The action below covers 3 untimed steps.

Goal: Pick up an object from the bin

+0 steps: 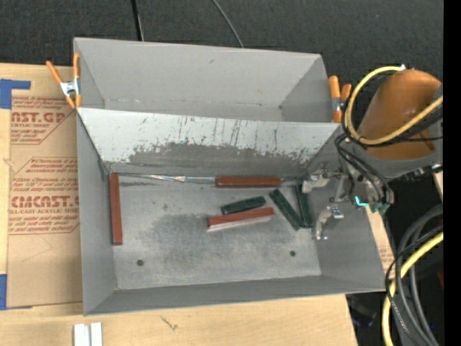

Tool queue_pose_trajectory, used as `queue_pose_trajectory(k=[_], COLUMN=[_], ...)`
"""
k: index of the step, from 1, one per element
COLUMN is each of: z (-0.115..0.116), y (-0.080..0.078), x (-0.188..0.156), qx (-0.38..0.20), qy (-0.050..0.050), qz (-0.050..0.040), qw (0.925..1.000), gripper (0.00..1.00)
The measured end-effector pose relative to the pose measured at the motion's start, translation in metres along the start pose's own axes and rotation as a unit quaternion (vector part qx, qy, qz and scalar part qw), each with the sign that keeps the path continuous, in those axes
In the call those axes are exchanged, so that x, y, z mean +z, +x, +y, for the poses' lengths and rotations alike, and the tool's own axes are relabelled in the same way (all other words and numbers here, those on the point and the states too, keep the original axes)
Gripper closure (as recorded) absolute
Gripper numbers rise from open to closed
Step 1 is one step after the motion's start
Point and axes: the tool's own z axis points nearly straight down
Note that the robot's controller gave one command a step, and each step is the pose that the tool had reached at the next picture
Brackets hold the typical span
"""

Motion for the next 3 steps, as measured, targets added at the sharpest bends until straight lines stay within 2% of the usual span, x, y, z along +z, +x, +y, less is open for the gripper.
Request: queue_pose_trajectory(k=[1,2,3], z=[0.001,0.006,0.014], y=[-0.002,-0.014,-0.03], x=[-0.004,0.037,0.045], qx=[-0.001,0.059,0.095], qy=[0.001,0.0,-0.001], qz=[-0.0039,-0.0059,-0.0023], qw=[1.0,0.9983,0.9954], gripper=[0.0,0.0,0.0])
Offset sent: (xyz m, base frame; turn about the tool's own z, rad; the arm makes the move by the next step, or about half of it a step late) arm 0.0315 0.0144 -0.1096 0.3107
